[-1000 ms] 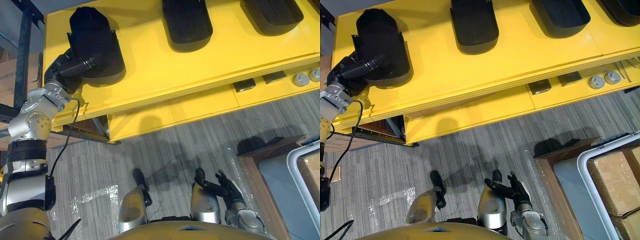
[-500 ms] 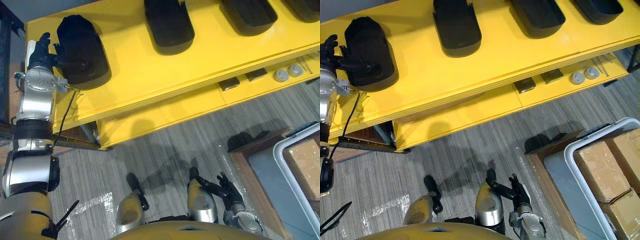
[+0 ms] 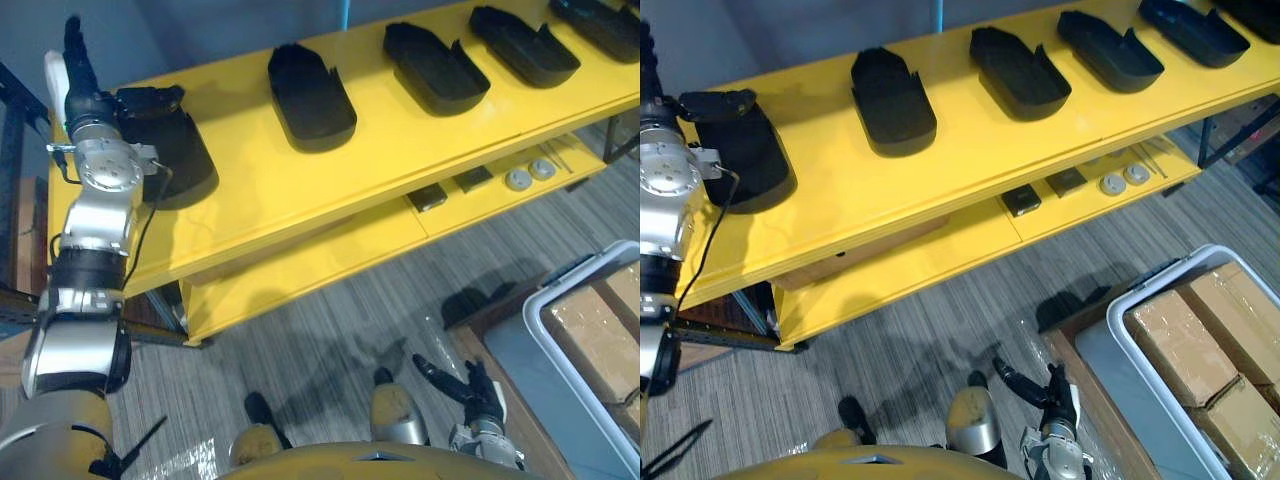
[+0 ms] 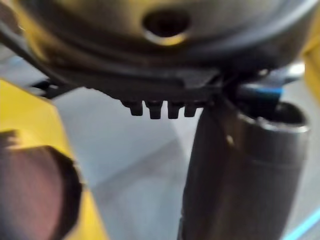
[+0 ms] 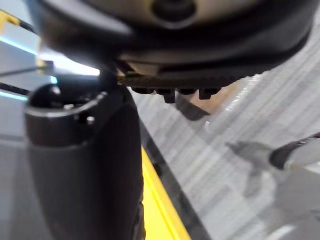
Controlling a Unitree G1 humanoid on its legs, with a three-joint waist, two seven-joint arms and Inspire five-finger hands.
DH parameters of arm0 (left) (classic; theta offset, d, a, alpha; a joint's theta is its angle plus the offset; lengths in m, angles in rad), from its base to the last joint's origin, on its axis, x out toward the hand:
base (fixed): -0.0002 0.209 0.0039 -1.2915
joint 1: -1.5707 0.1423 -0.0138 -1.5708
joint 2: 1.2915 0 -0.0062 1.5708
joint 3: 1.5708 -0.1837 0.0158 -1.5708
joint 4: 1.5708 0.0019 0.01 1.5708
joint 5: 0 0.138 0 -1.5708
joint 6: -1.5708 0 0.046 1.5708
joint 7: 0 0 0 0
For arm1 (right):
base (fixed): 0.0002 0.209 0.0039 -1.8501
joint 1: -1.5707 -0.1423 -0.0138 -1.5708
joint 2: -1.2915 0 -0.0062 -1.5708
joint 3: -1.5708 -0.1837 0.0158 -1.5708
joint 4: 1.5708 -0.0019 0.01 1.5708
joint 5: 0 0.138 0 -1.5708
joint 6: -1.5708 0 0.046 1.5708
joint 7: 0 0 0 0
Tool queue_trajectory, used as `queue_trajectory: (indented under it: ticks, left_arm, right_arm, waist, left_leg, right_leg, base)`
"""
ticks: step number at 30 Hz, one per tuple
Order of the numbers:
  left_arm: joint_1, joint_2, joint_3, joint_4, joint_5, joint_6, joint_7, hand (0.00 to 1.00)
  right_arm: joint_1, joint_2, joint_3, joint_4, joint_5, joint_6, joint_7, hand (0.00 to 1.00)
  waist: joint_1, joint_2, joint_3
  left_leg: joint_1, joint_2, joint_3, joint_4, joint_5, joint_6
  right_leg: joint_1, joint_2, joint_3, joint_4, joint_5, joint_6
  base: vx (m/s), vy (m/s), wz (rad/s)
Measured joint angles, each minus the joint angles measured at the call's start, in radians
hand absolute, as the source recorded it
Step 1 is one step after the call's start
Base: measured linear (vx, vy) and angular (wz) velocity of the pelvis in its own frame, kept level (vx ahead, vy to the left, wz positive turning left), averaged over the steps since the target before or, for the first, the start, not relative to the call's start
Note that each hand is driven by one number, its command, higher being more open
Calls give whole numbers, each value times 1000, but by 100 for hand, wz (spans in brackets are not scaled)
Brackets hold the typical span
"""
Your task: Walk over and take three plastic housings, then place them on the shelf
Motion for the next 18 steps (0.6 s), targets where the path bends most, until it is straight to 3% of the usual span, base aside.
queue_trajectory:
  ticks: [4, 7, 10, 14, 16, 18]
  left_arm:
    - [215, -116, 126, -320, 5, -99, -8, 100]
    - [384, -194, 202, -488, 2, -171, -46, 100]
    - [564, -262, 239, -615, -1, -276, -86, 100]
    - [757, -367, 196, -685, 5, -441, -76, 100]
    - [837, -413, 153, -686, 97, -510, 8, 100]
    - [902, -457, 94, -680, 287, -549, 102, 100]
  right_arm:
    - [41, 16, -41, -304, -55, -65, -95, 100]
    - [62, 27, -92, -520, -160, -99, -143, 100]
    - [85, 26, -144, -708, -299, -102, -162, 100]
    - [53, -45, -143, -865, -315, -103, -160, 100]
    - [8, -82, -113, -901, -313, -106, -159, 100]
    - [-19, -105, -74, -923, -293, -107, -141, 100]
  waist:
    - [6, 48, -55]
    - [25, 68, -80]
    - [53, 59, -99]
    - [82, 39, -114]
    - [88, 28, -136]
    - [109, 19, -144]
  left_leg:
    - [7, 5, 1, -1, -5, -3]
    - [7, 8, -7, -2, -5, -3]
    - [2, 8, -26, -6, -4, -3]
    - [-2, 7, -48, -7, -2, -3]
    - [-16, 7, -63, -7, 5, -2]
    - [-24, 6, -72, -7, 19, -1]
  right_leg:
    - [15, 5, -10, -14, 11, -1]
    - [26, 8, -24, -21, 11, -1]
    - [52, 7, -52, -56, 10, -1]
    - [62, 7, -71, -73, 5, -11]
    - [61, 8, -84, -80, 6, -14]
    - [62, 8, -93, -86, 13, -15]
  base:
    - [5, -3, 2]
    - [-31, -17, 9]
    - [-68, -18, 16]
    - [-94, -11, 13]
    - [-81, -5, 19]
    - [-40, -2, 14]
